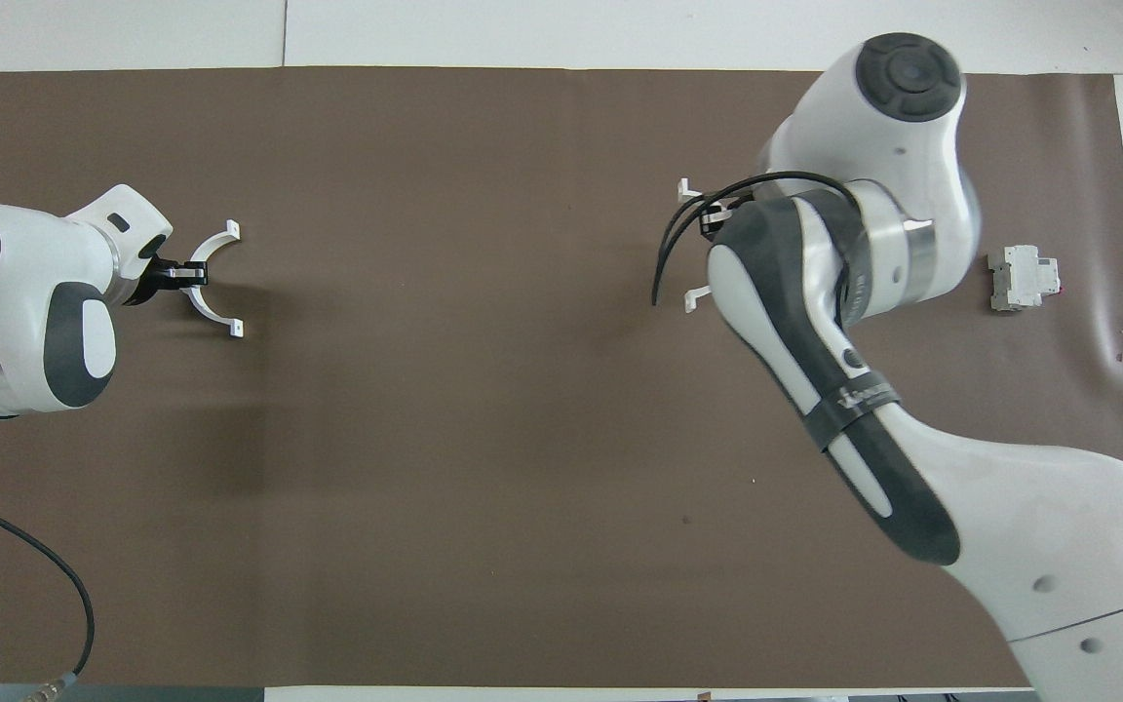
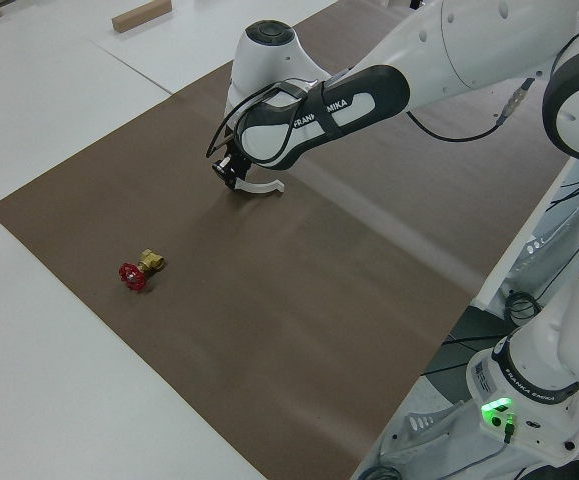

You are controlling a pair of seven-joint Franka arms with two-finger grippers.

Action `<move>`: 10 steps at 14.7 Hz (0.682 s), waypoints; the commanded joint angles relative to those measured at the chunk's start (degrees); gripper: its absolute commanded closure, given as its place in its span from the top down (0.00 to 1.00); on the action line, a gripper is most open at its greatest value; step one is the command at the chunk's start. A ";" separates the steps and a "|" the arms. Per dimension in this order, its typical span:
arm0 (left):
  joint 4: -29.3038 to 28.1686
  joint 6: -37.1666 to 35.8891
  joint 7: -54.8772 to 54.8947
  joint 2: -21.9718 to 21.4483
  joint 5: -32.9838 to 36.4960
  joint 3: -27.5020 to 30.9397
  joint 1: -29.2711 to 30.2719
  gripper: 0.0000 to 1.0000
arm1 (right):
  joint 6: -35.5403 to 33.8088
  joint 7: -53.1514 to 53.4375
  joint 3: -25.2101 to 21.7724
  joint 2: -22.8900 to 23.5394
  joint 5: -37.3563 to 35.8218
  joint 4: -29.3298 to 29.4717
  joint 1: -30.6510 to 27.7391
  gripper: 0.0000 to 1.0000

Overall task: Assemble drain pipe with both arms
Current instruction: 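Carry both clamp halves toward each other at the table centre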

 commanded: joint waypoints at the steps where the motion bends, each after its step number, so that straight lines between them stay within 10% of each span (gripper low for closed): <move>1: 0.08 0.79 1.11 -0.76 -0.14 0.18 0.34 0.00 | 3.87 11.81 -0.38 4.22 0.27 2.71 7.91 0.00; 10: 5.78 -10.88 -0.99 -4.28 -0.14 0.44 -2.55 0.00 | 13.38 14.58 -0.38 6.43 0.27 -2.90 13.91 0.02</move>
